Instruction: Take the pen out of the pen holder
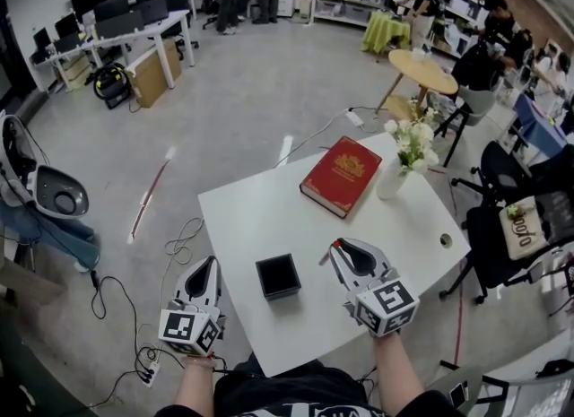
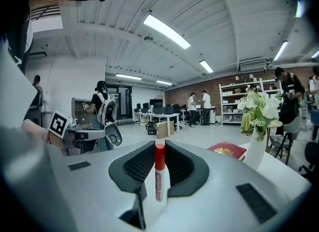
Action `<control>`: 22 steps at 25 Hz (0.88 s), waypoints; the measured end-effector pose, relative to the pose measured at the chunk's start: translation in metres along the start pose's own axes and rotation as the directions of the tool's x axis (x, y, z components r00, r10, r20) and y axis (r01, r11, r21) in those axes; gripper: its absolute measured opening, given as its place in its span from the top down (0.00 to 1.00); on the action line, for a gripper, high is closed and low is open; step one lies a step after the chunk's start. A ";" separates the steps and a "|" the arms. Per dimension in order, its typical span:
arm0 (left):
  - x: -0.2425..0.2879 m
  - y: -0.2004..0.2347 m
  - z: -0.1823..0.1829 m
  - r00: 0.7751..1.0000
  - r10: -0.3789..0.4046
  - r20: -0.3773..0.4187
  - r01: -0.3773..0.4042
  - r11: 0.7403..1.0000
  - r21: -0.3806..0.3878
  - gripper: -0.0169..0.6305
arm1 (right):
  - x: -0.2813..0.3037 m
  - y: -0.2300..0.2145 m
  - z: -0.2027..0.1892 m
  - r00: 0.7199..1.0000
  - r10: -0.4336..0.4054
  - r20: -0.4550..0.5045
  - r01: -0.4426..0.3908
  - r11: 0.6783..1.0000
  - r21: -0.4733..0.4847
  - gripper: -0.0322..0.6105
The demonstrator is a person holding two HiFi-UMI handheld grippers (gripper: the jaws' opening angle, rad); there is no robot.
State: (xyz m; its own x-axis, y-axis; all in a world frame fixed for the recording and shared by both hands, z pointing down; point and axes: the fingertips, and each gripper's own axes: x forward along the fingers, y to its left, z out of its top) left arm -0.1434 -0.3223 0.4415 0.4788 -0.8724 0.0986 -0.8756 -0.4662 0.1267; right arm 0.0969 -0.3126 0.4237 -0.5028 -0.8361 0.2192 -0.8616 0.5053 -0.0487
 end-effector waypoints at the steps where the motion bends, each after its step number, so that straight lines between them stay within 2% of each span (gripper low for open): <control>1: 0.001 0.000 0.000 1.000 0.001 0.000 -0.001 1.000 -0.001 0.97 | 0.000 -0.001 -0.003 1.000 -0.003 0.000 0.003 1.000 0.002 0.84; 13: -0.004 0.006 -0.003 0.999 0.035 -0.007 -0.035 0.999 -0.013 0.97 | -0.007 -0.003 -0.034 1.000 -0.009 -0.008 0.009 0.998 0.056 0.84; 22: -0.011 0.010 -0.007 0.998 0.064 -0.015 -0.064 0.998 -0.016 0.97 | -0.011 -0.001 -0.049 1.000 0.022 -0.012 -0.021 0.998 0.067 0.84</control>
State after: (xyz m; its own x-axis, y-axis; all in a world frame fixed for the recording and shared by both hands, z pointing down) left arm -0.1575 -0.3160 0.4484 0.4229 -0.8980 0.1212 -0.9032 -0.4070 0.1360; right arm 0.1065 -0.2929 0.4687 -0.5204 -0.8223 0.2300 -0.8537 0.5072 -0.1182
